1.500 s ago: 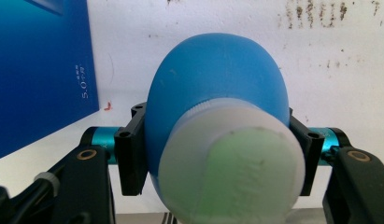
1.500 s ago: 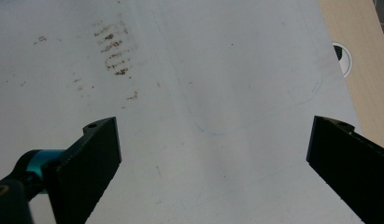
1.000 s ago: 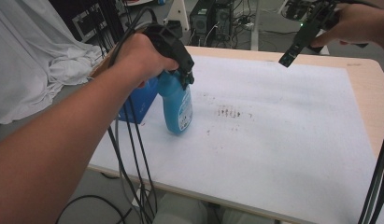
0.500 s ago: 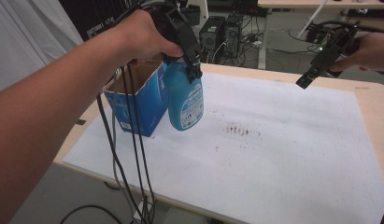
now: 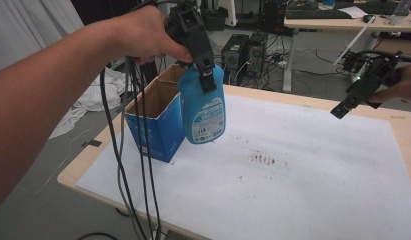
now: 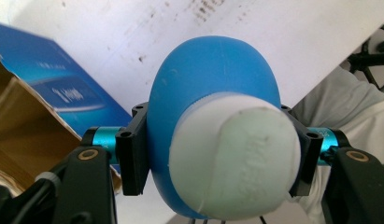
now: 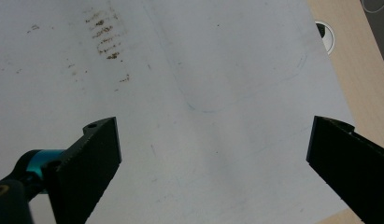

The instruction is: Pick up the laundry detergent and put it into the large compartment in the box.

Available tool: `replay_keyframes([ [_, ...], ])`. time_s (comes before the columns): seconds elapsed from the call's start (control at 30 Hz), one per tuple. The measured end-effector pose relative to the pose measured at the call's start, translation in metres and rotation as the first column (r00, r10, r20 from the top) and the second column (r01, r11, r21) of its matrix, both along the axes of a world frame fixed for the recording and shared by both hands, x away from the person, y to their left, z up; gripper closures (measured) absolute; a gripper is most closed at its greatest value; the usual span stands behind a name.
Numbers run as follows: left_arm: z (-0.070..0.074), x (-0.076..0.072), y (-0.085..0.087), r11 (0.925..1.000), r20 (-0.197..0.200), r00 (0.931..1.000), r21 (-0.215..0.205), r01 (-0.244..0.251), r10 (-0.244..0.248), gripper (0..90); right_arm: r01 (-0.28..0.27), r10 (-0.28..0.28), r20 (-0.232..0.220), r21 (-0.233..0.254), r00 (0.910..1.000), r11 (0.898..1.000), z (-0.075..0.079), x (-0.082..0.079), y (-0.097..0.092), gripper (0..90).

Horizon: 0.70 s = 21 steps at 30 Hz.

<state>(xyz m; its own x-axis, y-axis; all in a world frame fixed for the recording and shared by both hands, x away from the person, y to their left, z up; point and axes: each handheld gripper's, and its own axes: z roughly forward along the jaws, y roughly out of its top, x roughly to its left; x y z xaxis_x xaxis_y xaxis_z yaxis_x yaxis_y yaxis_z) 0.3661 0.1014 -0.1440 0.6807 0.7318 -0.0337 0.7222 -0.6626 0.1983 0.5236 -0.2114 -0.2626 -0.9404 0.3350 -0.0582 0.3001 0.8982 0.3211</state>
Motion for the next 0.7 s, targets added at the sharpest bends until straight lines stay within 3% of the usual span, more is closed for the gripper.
replay_keyframes([
  [0.03,0.007,-0.001,0.003,0.9992,0.013,0.9991,0.002,0.039,-0.039,37.9,-0.004,0.004,0.003,0.002,1.0000,1.000,0.000,0.000,0.000,2.2],
  [0.33,0.042,0.002,0.024,0.9926,0.039,0.9918,-0.001,0.121,-0.121,37.9,-0.010,0.010,0.011,-0.010,0.9999,1.000,0.000,0.000,-0.001,2.2],
  [0.53,0.057,0.002,0.044,0.9934,0.062,0.9916,-0.003,0.114,-0.114,38.0,0.009,-0.009,0.011,-0.009,0.9999,1.000,0.003,-0.001,-0.005,2.2],
  [0.7,0.069,0.005,0.069,0.9960,0.079,0.9929,0.020,0.087,-0.089,38.0,0.020,-0.019,0.014,-0.019,0.9997,1.000,0.002,-0.002,-0.008,2.1],
])
